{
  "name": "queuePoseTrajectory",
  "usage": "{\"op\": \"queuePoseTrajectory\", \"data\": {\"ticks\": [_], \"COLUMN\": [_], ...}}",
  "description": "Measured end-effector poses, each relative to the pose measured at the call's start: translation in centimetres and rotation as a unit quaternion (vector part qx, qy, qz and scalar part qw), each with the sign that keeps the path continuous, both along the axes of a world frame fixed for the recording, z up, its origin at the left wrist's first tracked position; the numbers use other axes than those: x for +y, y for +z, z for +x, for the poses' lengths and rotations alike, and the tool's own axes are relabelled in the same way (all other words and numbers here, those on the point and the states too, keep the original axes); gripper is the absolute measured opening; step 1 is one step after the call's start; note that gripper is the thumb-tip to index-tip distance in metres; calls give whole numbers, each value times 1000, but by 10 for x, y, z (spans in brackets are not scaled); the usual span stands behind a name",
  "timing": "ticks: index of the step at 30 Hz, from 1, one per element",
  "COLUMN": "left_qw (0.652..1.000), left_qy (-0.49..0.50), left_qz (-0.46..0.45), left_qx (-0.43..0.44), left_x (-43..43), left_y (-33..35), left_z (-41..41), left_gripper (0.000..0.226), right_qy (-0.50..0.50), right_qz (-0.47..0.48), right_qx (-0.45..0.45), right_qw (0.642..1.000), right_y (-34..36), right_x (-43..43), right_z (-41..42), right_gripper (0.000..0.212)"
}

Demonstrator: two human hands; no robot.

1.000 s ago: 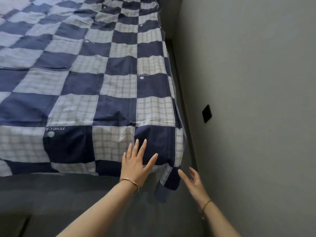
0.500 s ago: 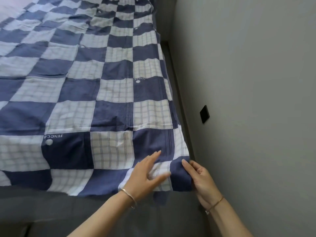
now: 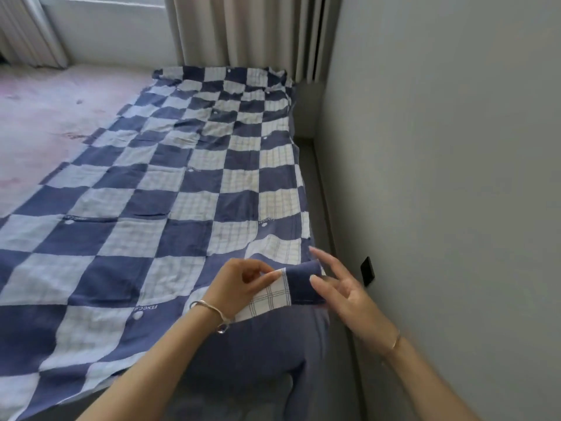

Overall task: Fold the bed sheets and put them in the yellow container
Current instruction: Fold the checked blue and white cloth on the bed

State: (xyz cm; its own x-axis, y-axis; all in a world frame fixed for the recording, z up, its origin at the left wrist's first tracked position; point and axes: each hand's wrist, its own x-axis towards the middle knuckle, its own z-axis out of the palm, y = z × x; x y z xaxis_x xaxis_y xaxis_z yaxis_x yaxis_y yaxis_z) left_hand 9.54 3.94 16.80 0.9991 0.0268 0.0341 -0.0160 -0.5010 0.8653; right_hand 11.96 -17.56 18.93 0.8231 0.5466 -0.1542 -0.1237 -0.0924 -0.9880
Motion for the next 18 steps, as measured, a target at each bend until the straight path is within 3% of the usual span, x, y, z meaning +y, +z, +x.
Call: {"op": "queuePoseTrajectory", "data": {"ticks": [3, 6, 12, 15, 18], "left_qw": [998, 995, 988, 982, 980], "left_qy": [-11, -29, -92, -124, -139], "left_qz": [-60, -83, -20, -6, -3], "left_qx": [26, 52, 125, 145, 141], "left_x": [16, 35, 79, 98, 114], "left_y": [32, 50, 95, 109, 126], "left_z": [26, 56, 119, 147, 177], "left_gripper": [20, 39, 32, 31, 48], "right_qy": [77, 73, 90, 92, 99], "right_qz": [-74, -90, -152, -147, -135], "right_qx": [-91, -123, -199, -149, -56], "right_qw": [990, 986, 964, 973, 984], "right_y": [31, 54, 99, 119, 139], "right_x": [20, 41, 82, 102, 120], "right_z": [21, 51, 126, 165, 201], "right_gripper": [51, 51, 30, 14, 6]}}
